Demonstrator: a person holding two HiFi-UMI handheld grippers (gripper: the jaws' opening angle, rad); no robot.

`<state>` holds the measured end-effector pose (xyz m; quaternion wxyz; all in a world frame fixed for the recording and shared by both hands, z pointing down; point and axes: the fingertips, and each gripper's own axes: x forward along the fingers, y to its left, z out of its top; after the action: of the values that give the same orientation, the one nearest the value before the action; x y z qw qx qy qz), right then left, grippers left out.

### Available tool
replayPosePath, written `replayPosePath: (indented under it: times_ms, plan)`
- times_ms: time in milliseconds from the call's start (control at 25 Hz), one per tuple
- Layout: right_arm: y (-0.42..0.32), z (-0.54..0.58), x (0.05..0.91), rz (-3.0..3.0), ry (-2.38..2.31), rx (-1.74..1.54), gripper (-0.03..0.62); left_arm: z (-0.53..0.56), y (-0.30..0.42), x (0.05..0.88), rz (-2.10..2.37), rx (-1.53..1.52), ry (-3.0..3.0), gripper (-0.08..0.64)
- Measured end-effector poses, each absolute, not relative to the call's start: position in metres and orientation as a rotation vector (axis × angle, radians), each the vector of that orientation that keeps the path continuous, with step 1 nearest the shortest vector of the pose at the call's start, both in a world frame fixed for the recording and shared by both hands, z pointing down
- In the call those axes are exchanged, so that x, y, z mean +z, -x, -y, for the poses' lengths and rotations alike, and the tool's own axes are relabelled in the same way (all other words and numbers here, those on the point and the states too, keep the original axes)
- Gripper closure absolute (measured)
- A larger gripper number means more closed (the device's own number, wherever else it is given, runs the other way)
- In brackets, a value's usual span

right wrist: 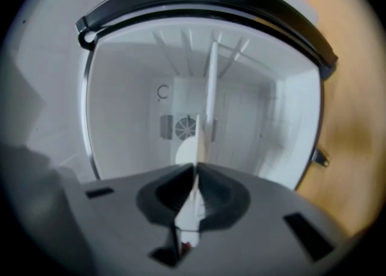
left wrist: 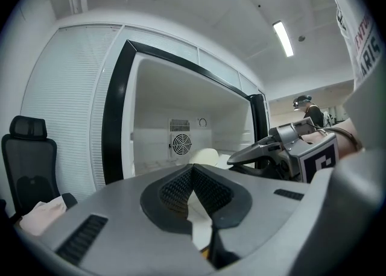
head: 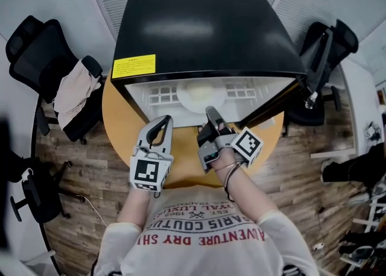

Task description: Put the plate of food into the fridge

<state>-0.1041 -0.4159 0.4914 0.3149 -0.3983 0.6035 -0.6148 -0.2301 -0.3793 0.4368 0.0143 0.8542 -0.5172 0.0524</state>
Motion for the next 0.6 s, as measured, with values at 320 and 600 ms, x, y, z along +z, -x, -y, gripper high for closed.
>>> replayPosePath:
  times_ms: [320, 600]
  plan:
    - [0.106, 0.425, 0.5, -1.583, 1.102, -1.598, 0.454, 0.382, 0.226, 0.44, 1.575, 0.169, -2.684, 0.531]
    - [0.109, 0.433, 0.503, -1.579, 1.111, -1.609, 0.438, 0.382, 0.23, 0.442, 1.572, 0.158, -2.671, 0.531]
